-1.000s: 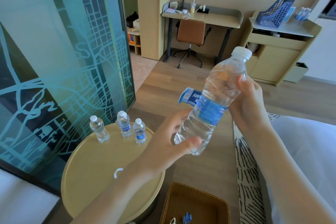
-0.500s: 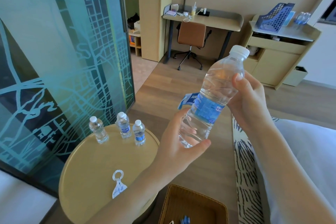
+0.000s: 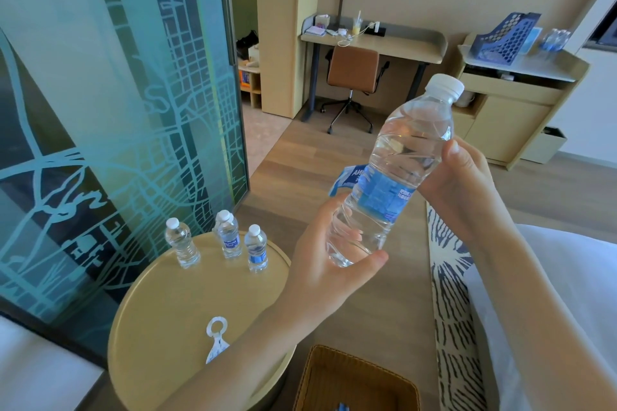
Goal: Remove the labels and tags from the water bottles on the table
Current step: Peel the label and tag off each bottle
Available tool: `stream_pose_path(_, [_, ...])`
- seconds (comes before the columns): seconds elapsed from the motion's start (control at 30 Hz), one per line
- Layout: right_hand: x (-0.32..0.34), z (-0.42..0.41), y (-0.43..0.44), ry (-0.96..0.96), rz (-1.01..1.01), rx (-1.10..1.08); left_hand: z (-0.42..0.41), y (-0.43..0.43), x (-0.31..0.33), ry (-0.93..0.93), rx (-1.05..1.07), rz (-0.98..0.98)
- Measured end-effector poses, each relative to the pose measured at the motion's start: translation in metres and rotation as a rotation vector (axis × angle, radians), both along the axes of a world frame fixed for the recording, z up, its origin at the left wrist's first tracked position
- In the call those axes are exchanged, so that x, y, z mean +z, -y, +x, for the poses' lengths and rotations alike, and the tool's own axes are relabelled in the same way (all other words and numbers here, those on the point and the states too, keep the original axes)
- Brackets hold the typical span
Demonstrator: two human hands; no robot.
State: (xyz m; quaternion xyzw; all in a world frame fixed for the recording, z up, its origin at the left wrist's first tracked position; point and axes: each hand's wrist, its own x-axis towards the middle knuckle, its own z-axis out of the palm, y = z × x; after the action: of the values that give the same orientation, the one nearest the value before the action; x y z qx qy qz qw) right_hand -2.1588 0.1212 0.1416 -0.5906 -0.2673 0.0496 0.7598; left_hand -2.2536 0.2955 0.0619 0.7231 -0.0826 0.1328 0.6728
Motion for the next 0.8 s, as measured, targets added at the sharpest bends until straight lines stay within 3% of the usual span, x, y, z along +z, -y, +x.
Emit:
stream_pose_path(0.2, [-0.011, 0.005, 0.003, -0.091, 0.087, 0.033, -0.001, 0.000, 0.002, 0.032, 0.005, 0.012])
stream_pose_path(0.33, [-0.026, 0.012, 0.006, -0.190, 0.090, -0.102, -0.001, 0.001, 0.007, 0.066, -0.015, -0.004])
stream_pose_path(0.63, [-0.027, 0.001, 0.000, -0.121, 0.170, -0.016, 0.001, -0.011, 0.015, 0.029, -0.153, -0.086])
stream_pose_path(0.8, [-0.015, 0.002, -0.014, -0.061, 0.135, -0.093, 0.022, -0.026, 0.019, -0.030, -0.169, -0.047])
